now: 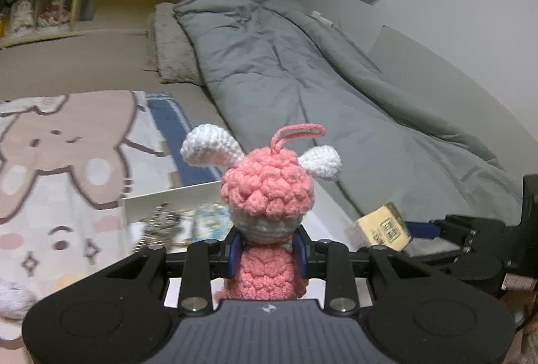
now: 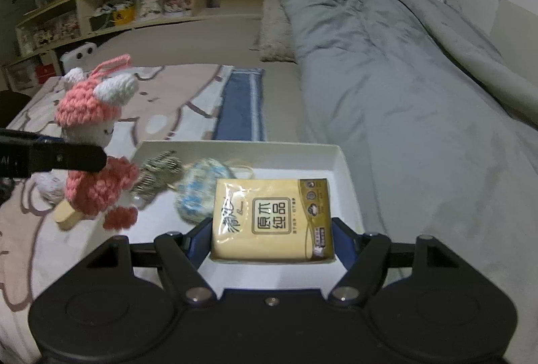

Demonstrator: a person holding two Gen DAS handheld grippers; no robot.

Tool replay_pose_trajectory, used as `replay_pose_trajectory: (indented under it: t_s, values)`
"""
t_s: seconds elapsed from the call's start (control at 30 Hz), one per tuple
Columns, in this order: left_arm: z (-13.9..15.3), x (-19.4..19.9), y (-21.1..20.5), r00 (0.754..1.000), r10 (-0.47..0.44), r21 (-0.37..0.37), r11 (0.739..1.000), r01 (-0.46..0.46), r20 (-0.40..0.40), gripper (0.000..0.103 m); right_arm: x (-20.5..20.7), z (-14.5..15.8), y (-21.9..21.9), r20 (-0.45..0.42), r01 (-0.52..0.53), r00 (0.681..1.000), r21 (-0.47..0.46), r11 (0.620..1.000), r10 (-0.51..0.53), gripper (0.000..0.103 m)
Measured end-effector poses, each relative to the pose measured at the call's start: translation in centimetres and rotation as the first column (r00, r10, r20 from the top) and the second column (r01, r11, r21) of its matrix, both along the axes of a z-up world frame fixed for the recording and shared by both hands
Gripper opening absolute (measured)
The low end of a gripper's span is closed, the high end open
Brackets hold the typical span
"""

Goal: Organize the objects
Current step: 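Carry the bunny toward the white box with the left tool while the right tool grasps the gold tissue pack, then lower the bunny into the box with the left tool while the right tool lowers the tissue pack beside it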

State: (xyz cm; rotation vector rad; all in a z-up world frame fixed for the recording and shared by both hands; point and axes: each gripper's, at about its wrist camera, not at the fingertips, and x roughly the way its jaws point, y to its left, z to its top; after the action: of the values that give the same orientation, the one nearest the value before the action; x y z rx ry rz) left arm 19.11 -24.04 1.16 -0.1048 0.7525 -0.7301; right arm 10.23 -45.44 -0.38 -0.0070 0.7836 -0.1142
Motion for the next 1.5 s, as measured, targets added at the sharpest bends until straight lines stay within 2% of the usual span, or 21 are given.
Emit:
replay_pose_trajectory:
  t_s: [0.27,0.43,0.6,0.73,1.0,1.13,1.33,1.43,1.5]
  values:
    - [-3.4,1.5,-5.2,0.993,-0.057,-0.067,0.996,0.050,-0.106,0.033,-0.6,-2.4,-2.9,-0.030,-0.002,1.000,0.002,1.000,0.002,0.074]
    - [-6.2,3.3,-8.4,0.979,-0.084,-0.080,0.994,0.070,-0.186,0.033,-0.7,-4.0,-3.7,-0.061,-0.056,0.997,-0.005,0.998,0.056,0.074]
    - [-8.9,5.6,-11.1,0.966,-0.083,-0.032,0.996,0.078,-0.244,0.033,0.3,-5.4,-3.8,-0.100,-0.118,0.988,-0.033,0.992,0.114,0.074]
    - [-10.5,7.5,-12.6,0.969,-0.059,0.047,0.996,0.072,-0.241,0.033,1.4,-6.3,-3.8,-0.115,-0.140,0.984,-0.033,0.990,0.136,0.074]
    - [-11.1,10.3,-12.0,0.979,0.022,0.104,0.995,-0.001,-0.201,0.032,4.5,-7.4,-4.6,-0.108,-0.069,0.992,-0.015,0.998,0.067,0.074]
    - [-11.6,11.3,-11.1,0.970,0.060,0.061,0.997,-0.047,-0.237,0.032,6.5,-7.5,-5.1,-0.093,-0.050,0.994,0.022,0.998,0.052,0.074]
    - [-11.9,11.8,-10.8,0.959,0.065,0.017,0.998,-0.062,-0.275,0.033,9.4,-7.8,-5.9,-0.075,-0.019,0.997,0.069,0.997,0.024,0.075]
    - [-11.4,11.6,-10.4,0.957,0.056,0.010,0.998,-0.055,-0.285,0.041,9.4,-7.6,-6.6,-0.036,0.006,0.999,0.120,0.993,-0.001,0.094]
    - [-10.9,11.5,-10.2,0.958,0.048,-0.002,0.999,-0.050,-0.282,0.044,9.0,-7.2,-6.8,-0.017,0.010,1.000,0.122,0.992,-0.008,0.095]
